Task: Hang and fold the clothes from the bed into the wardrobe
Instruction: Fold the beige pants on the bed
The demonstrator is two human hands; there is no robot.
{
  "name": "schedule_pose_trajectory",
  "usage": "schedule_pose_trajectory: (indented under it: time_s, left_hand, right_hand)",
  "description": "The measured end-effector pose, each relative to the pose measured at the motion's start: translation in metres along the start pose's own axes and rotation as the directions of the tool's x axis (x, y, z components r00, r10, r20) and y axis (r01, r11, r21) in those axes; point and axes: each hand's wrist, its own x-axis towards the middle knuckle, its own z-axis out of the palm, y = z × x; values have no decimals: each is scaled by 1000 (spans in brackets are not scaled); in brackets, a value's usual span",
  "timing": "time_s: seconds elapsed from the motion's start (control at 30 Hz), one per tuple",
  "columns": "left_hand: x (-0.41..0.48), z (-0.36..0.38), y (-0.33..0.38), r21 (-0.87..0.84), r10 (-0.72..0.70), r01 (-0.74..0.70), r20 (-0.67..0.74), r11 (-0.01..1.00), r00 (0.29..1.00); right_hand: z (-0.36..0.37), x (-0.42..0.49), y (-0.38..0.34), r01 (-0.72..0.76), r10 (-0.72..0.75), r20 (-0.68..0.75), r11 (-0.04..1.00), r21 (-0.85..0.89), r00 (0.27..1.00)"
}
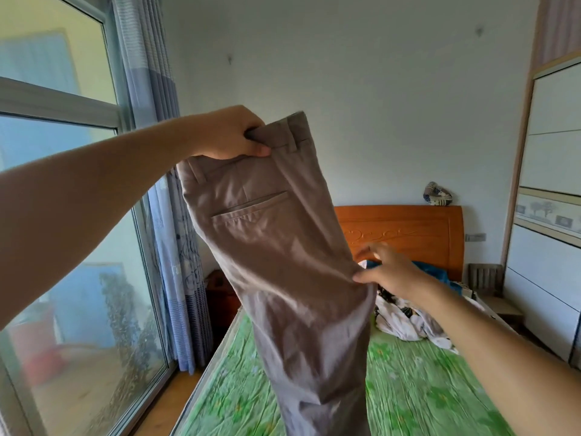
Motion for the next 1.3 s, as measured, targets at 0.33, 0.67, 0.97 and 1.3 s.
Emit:
schedule_pose_trajectory:
  time_s: [0.33,0.67,0.97,1.3]
  left_hand:
    - [-10,-17,50,-174,-79,141,319,975,945]
    - [-72,54,42,-945,-254,166,93,284,963]
    - [-99,48,120,-966,-311,-214,-250,146,917]
    - [-146,-23,172,-867,-156,-396,-455,303,877]
  right_hand:
    - [-39,15,-131,344,-247,-279,854,389,928]
    - [-72,-4,-90,256,-194,-172,824,506,966]
    - [-101,-89,-115,451,-287,-437,827,336,852]
    - [-129,-188,-169,555,-495,-540,830,-61,681]
